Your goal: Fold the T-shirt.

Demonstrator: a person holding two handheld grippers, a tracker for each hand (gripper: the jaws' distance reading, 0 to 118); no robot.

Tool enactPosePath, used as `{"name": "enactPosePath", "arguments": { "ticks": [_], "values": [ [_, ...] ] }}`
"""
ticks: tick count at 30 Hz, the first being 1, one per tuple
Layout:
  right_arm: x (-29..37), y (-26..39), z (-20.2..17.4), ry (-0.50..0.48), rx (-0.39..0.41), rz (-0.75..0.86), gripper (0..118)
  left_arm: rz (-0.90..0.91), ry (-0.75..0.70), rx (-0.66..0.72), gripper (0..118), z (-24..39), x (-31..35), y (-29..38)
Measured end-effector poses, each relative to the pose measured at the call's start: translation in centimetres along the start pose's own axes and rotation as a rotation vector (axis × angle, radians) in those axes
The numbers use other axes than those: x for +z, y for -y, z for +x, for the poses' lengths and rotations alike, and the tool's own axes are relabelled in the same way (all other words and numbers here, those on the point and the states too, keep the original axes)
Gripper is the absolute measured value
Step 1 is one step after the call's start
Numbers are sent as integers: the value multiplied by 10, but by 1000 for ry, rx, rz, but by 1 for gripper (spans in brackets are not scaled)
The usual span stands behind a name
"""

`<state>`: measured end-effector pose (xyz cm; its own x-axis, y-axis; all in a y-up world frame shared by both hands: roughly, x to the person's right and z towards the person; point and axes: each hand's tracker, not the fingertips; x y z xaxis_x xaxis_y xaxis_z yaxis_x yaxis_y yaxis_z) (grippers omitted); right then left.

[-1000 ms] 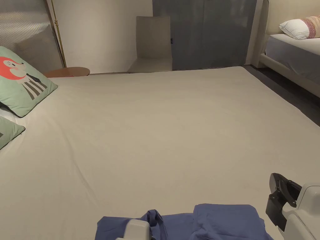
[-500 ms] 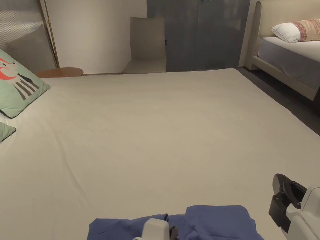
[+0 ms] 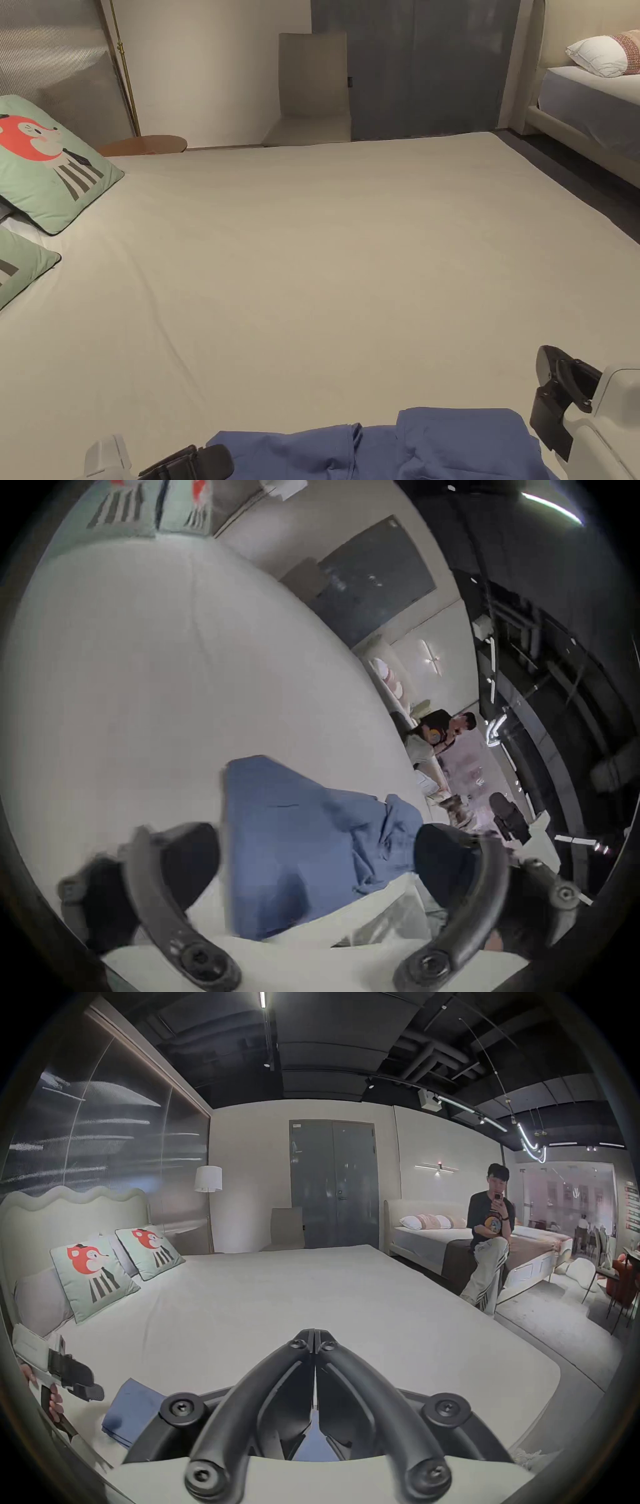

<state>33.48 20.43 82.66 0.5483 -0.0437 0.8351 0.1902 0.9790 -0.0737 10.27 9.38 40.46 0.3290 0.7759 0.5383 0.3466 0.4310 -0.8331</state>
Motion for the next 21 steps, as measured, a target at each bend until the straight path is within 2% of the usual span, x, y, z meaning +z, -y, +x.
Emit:
{"name": "enactPosePath", "arguments": {
  "ticks": [4,7,8,9,10,12,16,21],
  "values": [
    [1,-1,-2,-4,14,-2,1,-11,69,147,107,-40,-11,-7],
    [1,-1,-1,-1,10,-4,1,-36,81,283,103,-47,-28,3],
    [1,-1,-1,1,11,-5,1,-45,108,305,92,-49,-32,6],
    [2,-2,-1,4,12,-5,1,-24,101,287,67,-48,-38,8],
    [2,-2,-1,5,12,-5,1,-27,43,293,51,-47,-44,11],
    [2,-3,0,7,8,-6,1,-29,9,275,13,-51,-51,16],
    [3,-4,1,11,13,-3,1,29,97,372,9,-47,-32,16],
    [3,-4,4,20,3,2,1,148,93,358,8,-55,19,7]
  ]
}}
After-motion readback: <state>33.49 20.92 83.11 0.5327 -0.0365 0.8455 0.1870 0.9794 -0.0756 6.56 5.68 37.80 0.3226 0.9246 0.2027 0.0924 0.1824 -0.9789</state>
